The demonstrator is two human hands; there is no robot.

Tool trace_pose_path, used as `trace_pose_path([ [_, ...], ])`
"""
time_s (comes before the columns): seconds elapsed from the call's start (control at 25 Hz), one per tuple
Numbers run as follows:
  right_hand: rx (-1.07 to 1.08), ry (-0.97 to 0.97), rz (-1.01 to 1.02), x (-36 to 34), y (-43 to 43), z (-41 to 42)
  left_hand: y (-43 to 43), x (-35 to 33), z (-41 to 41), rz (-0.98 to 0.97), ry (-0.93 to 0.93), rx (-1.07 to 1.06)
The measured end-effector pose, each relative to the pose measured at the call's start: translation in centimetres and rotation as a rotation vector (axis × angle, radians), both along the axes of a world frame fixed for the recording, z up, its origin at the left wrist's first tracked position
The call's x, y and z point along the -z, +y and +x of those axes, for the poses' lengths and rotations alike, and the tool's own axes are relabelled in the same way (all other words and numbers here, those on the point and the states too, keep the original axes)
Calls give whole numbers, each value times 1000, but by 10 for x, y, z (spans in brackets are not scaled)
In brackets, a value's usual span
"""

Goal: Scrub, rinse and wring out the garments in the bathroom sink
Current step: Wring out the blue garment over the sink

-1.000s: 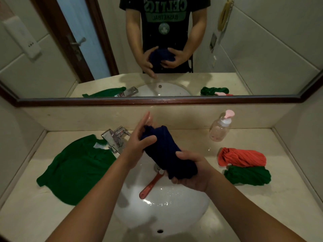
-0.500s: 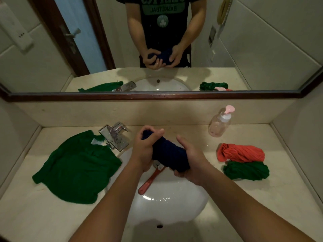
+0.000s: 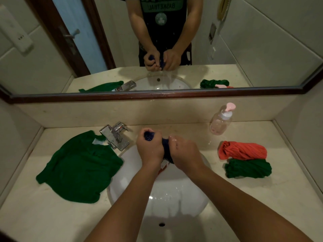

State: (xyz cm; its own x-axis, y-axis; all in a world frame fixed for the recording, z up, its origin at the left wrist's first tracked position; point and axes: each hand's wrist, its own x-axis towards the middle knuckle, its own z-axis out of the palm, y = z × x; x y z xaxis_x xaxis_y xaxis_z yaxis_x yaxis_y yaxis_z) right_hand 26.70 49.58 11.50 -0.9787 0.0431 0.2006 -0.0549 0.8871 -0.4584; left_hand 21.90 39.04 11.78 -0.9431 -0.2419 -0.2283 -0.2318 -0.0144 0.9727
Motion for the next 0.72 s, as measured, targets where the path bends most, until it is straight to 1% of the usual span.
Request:
trace_pose_path([
  [0.04, -23, 55, -10, 11, 7, -3, 3, 2, -1, -13, -41, -43],
  [0.08, -28, 69, -22, 20, 12, -6, 5, 3, -1, -15, -101, -88],
  [0.16, -48, 96, 17, 33, 15, -7, 8, 5, 3, 19, -220, -139],
  [0.2, -63, 86, -4, 36, 12, -5, 7, 8, 4, 46, -260, -139],
  [0.24, -33, 26, -62, 35, 9, -1, 4, 11, 4, 78, -284, -118],
  [0.32, 153, -152, -374, 17, -4, 7, -5, 15, 1, 136, -275, 4],
  [0.36, 271, -269, -624, 6, -5, 10, -11, 14, -1, 165, -244, 98],
  [0.4, 343, -441, -909, -6, -5, 16, -17, 10, -2, 199, -208, 202],
  [0.44, 376, -575, -1115, -14, -4, 21, -22, 5, -4, 241, -175, 294],
  [0.48, 358, -682, -1242, -21, -2, 26, -26, -1, -6, 276, -148, 367],
  [0.52, 297, -748, -1339, -26, 0, 31, -30, -6, -7, 282, -129, 420],
  [0.6, 153, -811, -1467, -30, 2, 37, -35, -12, -9, 241, -108, 495],
  [0.72, 119, -816, -1560, -26, -1, 40, -37, -20, -7, 86, -77, 496],
])
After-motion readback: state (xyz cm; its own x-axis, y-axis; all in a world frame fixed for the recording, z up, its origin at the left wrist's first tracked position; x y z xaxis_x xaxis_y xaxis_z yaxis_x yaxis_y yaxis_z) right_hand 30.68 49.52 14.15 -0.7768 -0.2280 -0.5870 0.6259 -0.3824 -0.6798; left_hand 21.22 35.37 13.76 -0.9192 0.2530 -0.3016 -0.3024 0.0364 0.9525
